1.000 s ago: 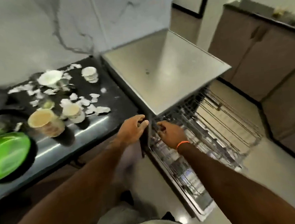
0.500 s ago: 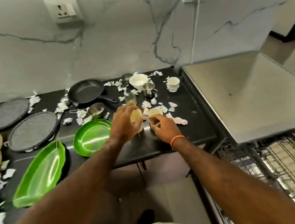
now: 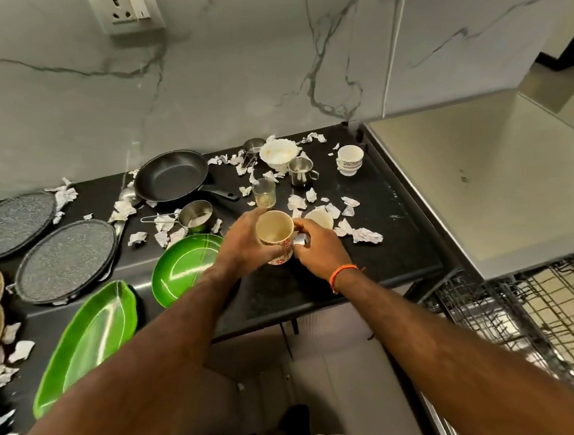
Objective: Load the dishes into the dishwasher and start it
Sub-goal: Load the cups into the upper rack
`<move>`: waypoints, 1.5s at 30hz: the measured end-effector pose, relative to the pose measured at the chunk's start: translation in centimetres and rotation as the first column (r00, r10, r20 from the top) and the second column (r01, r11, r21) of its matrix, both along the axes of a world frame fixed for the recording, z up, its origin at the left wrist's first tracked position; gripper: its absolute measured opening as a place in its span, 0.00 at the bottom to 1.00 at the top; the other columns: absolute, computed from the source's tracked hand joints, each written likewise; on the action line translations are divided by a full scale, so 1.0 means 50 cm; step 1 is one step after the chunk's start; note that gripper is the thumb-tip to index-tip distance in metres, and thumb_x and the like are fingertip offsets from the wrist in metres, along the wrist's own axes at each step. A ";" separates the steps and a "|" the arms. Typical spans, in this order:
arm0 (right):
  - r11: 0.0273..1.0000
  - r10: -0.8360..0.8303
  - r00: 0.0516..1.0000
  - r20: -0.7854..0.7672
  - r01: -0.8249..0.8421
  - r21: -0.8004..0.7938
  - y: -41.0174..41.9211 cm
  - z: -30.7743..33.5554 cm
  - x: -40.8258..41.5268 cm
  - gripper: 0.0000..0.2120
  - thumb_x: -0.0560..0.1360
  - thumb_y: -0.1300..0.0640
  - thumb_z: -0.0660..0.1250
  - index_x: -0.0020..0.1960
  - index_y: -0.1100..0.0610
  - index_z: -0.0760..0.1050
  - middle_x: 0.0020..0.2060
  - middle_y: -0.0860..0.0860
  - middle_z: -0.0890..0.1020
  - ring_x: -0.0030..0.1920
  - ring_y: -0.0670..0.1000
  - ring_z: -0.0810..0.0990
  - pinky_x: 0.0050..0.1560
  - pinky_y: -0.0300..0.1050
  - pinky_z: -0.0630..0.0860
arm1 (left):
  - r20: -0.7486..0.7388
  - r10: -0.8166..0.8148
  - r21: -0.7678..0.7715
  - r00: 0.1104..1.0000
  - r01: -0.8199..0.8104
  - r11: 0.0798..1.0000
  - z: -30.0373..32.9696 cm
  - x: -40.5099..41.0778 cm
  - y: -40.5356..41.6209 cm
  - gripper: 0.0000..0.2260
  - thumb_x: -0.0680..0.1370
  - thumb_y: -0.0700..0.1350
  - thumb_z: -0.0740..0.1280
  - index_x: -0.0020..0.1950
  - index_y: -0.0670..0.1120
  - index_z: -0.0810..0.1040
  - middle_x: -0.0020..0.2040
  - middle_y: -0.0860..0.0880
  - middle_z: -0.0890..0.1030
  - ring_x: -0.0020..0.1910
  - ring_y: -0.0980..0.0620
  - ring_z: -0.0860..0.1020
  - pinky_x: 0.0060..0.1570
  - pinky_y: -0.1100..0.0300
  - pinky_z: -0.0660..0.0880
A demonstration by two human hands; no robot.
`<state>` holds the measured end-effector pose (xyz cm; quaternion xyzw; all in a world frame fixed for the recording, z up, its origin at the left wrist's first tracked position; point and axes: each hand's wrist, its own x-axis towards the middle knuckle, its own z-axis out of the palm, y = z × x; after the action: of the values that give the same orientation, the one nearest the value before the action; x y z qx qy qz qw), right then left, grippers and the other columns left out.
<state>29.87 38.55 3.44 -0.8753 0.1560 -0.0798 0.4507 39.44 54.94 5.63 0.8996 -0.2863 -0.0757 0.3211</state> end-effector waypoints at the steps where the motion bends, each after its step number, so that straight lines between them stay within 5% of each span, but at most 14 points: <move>1: 1.000 -0.002 1.000 0.000 0.002 -0.005 -0.003 0.001 -0.010 0.23 0.72 0.58 0.68 0.66 0.47 0.74 0.58 0.47 0.82 0.58 0.50 0.80 0.62 0.50 0.77 | 0.015 0.004 0.000 1.000 -0.004 1.000 0.002 -0.008 -0.003 0.45 0.62 0.62 0.78 0.75 0.47 0.69 0.66 0.48 0.78 0.63 0.51 0.76 0.65 0.55 0.73; 5: 0.999 0.028 0.999 -0.032 -0.029 -0.018 -0.019 0.002 -0.066 0.27 0.74 0.57 0.71 0.71 0.48 0.70 0.64 0.50 0.80 0.64 0.51 0.78 0.66 0.50 0.75 | 0.023 0.016 -0.042 1.000 -0.015 0.999 0.021 -0.069 -0.015 0.42 0.63 0.59 0.81 0.72 0.44 0.72 0.65 0.47 0.80 0.61 0.50 0.78 0.62 0.51 0.76; 9: 0.997 0.073 0.997 -0.027 -0.073 0.024 -0.050 0.007 -0.153 0.33 0.72 0.53 0.76 0.73 0.48 0.67 0.65 0.49 0.78 0.63 0.49 0.77 0.65 0.46 0.74 | 0.007 0.029 -0.138 1.000 -0.028 0.990 0.037 -0.164 -0.044 0.32 0.65 0.51 0.83 0.65 0.44 0.78 0.52 0.55 0.79 0.50 0.54 0.80 0.52 0.56 0.79; 12: 0.984 0.078 0.996 -0.051 -0.068 0.165 -0.100 0.001 -0.228 0.37 0.70 0.53 0.79 0.74 0.49 0.66 0.65 0.48 0.77 0.59 0.45 0.76 0.60 0.42 0.76 | -0.158 0.050 -0.242 0.986 -0.088 0.966 0.037 -0.225 -0.087 0.26 0.66 0.48 0.83 0.61 0.50 0.78 0.50 0.59 0.81 0.48 0.58 0.82 0.50 0.59 0.81; 15: 0.940 0.003 0.999 -0.034 0.009 0.342 -0.161 -0.015 -0.306 0.37 0.68 0.54 0.80 0.72 0.48 0.69 0.63 0.46 0.77 0.59 0.47 0.78 0.55 0.43 0.79 | -0.410 -0.045 -0.358 0.911 -0.115 0.927 0.038 -0.281 -0.151 0.18 0.71 0.44 0.80 0.58 0.50 0.79 0.50 0.50 0.85 0.49 0.50 0.86 0.47 0.54 0.84; 19: 0.601 -0.165 0.983 -0.084 0.168 0.781 -0.260 -0.031 -0.428 0.28 0.70 0.62 0.77 0.67 0.49 0.74 0.60 0.53 0.82 0.59 0.55 0.81 0.57 0.59 0.78 | -0.594 -0.197 -0.472 0.780 -0.140 0.871 0.023 -0.364 -0.268 0.10 0.77 0.40 0.73 0.58 0.46 0.83 0.52 0.43 0.86 0.52 0.42 0.85 0.54 0.43 0.82; 24: 0.315 -0.329 0.939 -0.096 0.205 0.927 -0.370 -0.034 -0.589 0.22 0.74 0.68 0.71 0.65 0.55 0.72 0.59 0.57 0.81 0.58 0.61 0.81 0.58 0.66 0.79 | -0.773 -0.312 -0.466 0.553 -0.158 0.871 -0.017 -0.477 -0.434 0.20 0.70 0.45 0.75 0.60 0.41 0.81 0.56 0.38 0.84 0.57 0.40 0.83 0.56 0.42 0.80; 27: 0.264 -0.522 0.843 -0.130 0.304 0.915 -0.422 -0.044 -0.681 0.23 0.74 0.71 0.70 0.64 0.56 0.70 0.60 0.59 0.79 0.55 0.62 0.82 0.53 0.63 0.80 | -0.808 -0.296 -0.384 0.509 -0.075 0.920 -0.038 -0.545 -0.549 0.23 0.69 0.47 0.74 0.62 0.40 0.79 0.56 0.38 0.83 0.54 0.42 0.83 0.52 0.42 0.82; 30: 0.199 -0.673 0.714 -0.193 0.426 0.882 -0.467 -0.072 -0.766 0.28 0.73 0.70 0.72 0.69 0.59 0.65 0.65 0.62 0.75 0.55 0.61 0.81 0.51 0.60 0.81 | -0.718 -0.288 -0.275 0.634 0.122 0.954 -0.079 -0.600 -0.650 0.13 0.77 0.43 0.71 0.61 0.44 0.77 0.54 0.45 0.83 0.47 0.51 0.83 0.52 0.44 0.83; 34: 0.138 -0.783 0.543 -0.303 0.627 0.767 -0.498 -0.113 -0.846 0.32 0.71 0.65 0.76 0.68 0.55 0.64 0.61 0.57 0.76 0.55 0.58 0.81 0.53 0.61 0.80 | -0.458 -0.455 -0.118 0.764 0.455 0.882 -0.134 -0.655 -0.754 0.17 0.73 0.48 0.76 0.60 0.45 0.81 0.53 0.51 0.83 0.49 0.54 0.82 0.49 0.59 0.80; 37: 0.086 -0.839 0.394 -0.374 0.776 0.625 -0.512 -0.152 -0.867 0.34 0.66 0.60 0.82 0.64 0.57 0.67 0.60 0.58 0.78 0.57 0.59 0.81 0.53 0.63 0.82 | -0.527 -0.554 -0.053 0.645 0.625 0.779 -0.179 -0.686 -0.820 0.08 0.79 0.46 0.70 0.56 0.44 0.83 0.48 0.48 0.85 0.41 0.54 0.82 0.39 0.63 0.79; 40: 0.015 -0.868 0.258 -0.425 0.869 0.495 -0.526 -0.198 -0.861 0.36 0.63 0.58 0.84 0.62 0.58 0.64 0.58 0.56 0.78 0.55 0.56 0.81 0.54 0.57 0.82 | -0.751 -0.487 -0.017 0.447 0.723 0.690 -0.230 -0.700 -0.871 0.12 0.83 0.49 0.64 0.54 0.43 0.82 0.50 0.44 0.84 0.48 0.47 0.82 0.50 0.50 0.81; 45: -0.063 -0.830 0.139 -0.541 0.939 0.338 -0.548 -0.315 -0.812 0.36 0.63 0.53 0.84 0.60 0.55 0.65 0.57 0.55 0.78 0.53 0.54 0.79 0.54 0.49 0.80 | -0.918 -0.244 0.059 0.312 0.717 0.694 -0.361 -0.697 -0.933 0.11 0.83 0.49 0.63 0.58 0.44 0.80 0.57 0.43 0.83 0.55 0.46 0.81 0.60 0.48 0.79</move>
<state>-10.73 11.15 -12.32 -0.3517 0.7393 -0.2236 0.5289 4.60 8.30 -12.43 0.6462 -0.3229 -0.6741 0.1538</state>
